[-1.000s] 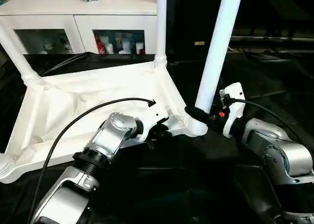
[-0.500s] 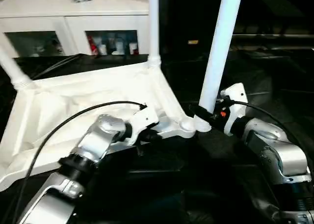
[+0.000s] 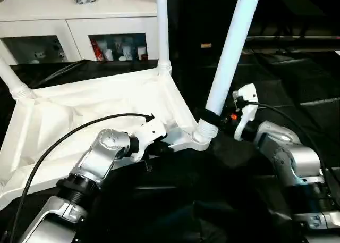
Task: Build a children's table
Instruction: Insert table leg to table base
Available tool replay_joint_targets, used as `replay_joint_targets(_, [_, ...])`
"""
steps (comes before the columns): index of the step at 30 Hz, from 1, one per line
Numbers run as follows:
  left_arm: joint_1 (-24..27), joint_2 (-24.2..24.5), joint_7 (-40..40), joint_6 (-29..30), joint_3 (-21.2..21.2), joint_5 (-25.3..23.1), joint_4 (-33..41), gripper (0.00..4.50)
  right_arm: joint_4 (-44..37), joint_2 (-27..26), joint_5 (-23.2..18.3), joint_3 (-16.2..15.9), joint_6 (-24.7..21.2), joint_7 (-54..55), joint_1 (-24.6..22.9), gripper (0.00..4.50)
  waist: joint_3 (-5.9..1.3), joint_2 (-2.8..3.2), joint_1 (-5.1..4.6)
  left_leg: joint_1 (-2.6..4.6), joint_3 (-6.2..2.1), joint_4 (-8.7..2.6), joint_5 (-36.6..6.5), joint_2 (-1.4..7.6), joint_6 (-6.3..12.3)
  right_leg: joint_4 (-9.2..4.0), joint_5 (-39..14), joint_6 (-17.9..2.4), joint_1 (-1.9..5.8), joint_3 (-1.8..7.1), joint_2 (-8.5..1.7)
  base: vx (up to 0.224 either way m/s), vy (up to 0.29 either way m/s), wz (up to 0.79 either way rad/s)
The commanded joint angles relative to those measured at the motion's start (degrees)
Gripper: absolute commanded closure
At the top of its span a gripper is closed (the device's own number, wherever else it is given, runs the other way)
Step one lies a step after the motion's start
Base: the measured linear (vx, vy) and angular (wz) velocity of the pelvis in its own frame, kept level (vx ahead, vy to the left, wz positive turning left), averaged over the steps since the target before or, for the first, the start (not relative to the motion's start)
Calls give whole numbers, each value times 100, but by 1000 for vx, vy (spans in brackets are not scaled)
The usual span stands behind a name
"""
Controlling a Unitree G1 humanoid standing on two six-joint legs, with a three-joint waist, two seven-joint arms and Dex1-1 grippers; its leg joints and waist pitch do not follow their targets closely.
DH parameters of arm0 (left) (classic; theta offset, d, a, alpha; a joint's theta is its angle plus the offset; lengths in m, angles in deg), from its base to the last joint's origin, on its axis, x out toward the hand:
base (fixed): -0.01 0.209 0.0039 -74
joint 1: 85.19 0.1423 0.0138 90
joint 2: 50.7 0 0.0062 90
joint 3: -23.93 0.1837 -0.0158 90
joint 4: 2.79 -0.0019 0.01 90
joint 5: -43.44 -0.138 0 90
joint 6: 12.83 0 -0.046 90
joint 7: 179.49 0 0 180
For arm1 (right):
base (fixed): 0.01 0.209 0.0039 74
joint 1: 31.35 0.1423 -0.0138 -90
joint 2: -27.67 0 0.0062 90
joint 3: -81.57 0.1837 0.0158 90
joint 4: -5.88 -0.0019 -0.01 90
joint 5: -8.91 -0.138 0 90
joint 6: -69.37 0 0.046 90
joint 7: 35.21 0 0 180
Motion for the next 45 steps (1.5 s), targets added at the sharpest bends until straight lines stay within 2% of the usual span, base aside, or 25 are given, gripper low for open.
replay_joint_targets(1, [180,-136,-163,-268,-369,466,29,450,162,-31,79,-30,177,-82,189,259,-358,-196,64,-18,-71,-326,-987,239,401,-432,-1681,-1114,305,230,-354,0,0,0])
replay_joint_targets(4, [276,-82,-152,-243,-371,444,99,450,424,-71,128,-71,264,-159,282,259,-354,-200,78,1,-71,-331,-1001,258,389,-433,-1766,-1072,289,235,-352,0,0,0])
replay_joint_targets(5, [323,-48,-142,-218,-359,427,135,450,538,-89,150,-97,306,-199,317,259,-352,-216,70,-10,-78,-339,-998,263,394,-420,-1734,-1083,295,233,-356,0,0,0])
replay_joint_targets(11, [377,-25,-156,-212,-388,435,179,450,890,-160,230,-166,442,-251,454,259,-355,-228,72,-10,-59,-321,-860,250,458,-401,-1539,-1139,301,242,-353,0,0,0])
replay_joint_targets(15, [381,-41,-163,-212,-443,437,205,450,1103,-177,345,-290,456,-342,560,259,-353,-243,69,-4,-57,-320,-863,254,461,-399,-1586,-1146,296,238,-351,0,0,0])
replay_joint_targets(18, [372,-50,-215,-227,-498,444,190,450,1195,-179,409,-337,512,-385,571,259,-353,-221,79,-3,-58,-318,-854,255,457,-396,-1607,-1115,297,246,-357,0,0,0])
replay_joint_targets(22, [372,-24,-204,-230,-507,445,193,450,1450,-225,483,-305,739,-355,624,259,-350,-237,65,-5,-55,-318,-905,253,445,-404,-1648,-1131,296,242,-359,0,0,0])
replay_joint_targets(23, [371,-14,-199,-237,-499,435,187,450,1539,-247,492,-286,792,-336,641,259,-351,-214,67,0,-60,-320,-911,255,440,-400,-1649,-1133,292,242,-356,0,0,0])
replay_joint_targets(28, [336,-15,-212,-255,-497,402,139,450,1918,-319,493,-190,1001,-353,629,259,-341,-219,30,2,-69,-330,-1088,255,394,-434,-1896,-1103,291,233,-358,0,0,0])
replay_joint_targets(31, [292,-31,-237,-259,-507,381,95,450,2112,-343,468,-85,1143,-375,532,259,-343,-215,26,-1,-68,-330,-1112,258,395,-432,-1860,-1114,290,238,-359,0,0,0])
replay_joint_targets(32, [246,-49,-268,-246,-522,372,62,450,2188,-369,403,8,1281,-409,413,259,-346,-166,39,7,-73,-328,-1112,258,393,-431,-1817,-1141,288,242,-362,0,0,0])
replay_joint_targets(34, [225,-57,-282,-239,-527,369,48,450,2214,-382,371,47,1353,-431,358,259,-347,-190,43,13,-66,-329,-1121,261,411,-433,-1741,-1159,285,243,-357,0,0,0])
replay_joint_targets(35, [196,-67,-311,-234,-538,360,25,450,2256,-408,329,100,1462,-438,283,259,-355,-166,41,8,-68,-332,-1116,261,412,-429,-1687,-1182,292,237,-352,0,0,0])
replay_joint_targets(36, [191,-68,-313,-234,-539,358,21,450,2266,-415,323,110,1489,-437,267,259,-353,-170,44,13,-70,-332,-1122,264,417,-426,-1662,-1199,287,238,-350,0,0,0])
replay_joint_targets(37, [142,-82,-337,-238,-547,345,-20,450,2316,-490,258,217,1745,-409,90,259,-357,-166,43,11,-70,-332,-1127,262,422,-419,-1621,-1225,294,235,-347,0,0,0])
replay_joint_targets(38, [142,-82,-337,-238,-547,345,-20,450,2316,-490,258,217,1745,-409,90,259,-354,-125,56,17,-70,-330,-1149,261,422,-425,-1630,-1226,286,240,-354,0,0,0])
replay_joint_targets(39, [78,-100,-353,-256,-540,332,-81,450,2295,-574,233,307,2079,-371,-167,259,-360,-114,73,21,-70,-335,-1200,263,411,-440,-1639,-1216,293,240,-358,0,0,0])
replay_joint_targets(42, [54,-106,-358,-262,-538,329,-101,450,2238,-599,252,308,2211,-367,-278,259,-360,-121,93,27,-70,-344,-1233,263,415,-440,-1621,-1220,289,236,-348,0,0,0])
replay_joint_targets(44, [11,-119,-365,-279,-535,320,-149,450,2026,-597,408,193,2525,-361,-462,259,-362,-98,98,24,-71,-344,-1250,262,416,-444,-1648,-1219,290,234,-349,0,0,0])
replay_joint_targets(45, [-12,-127,-373,-296,-534,312,-183,450,1859,-571,577,68,2749,-326,-562,259,-364,-113,116,26,-71,-345,-1252,267,406,-442,-1643,-1178,287,238,-350,0,0,0])
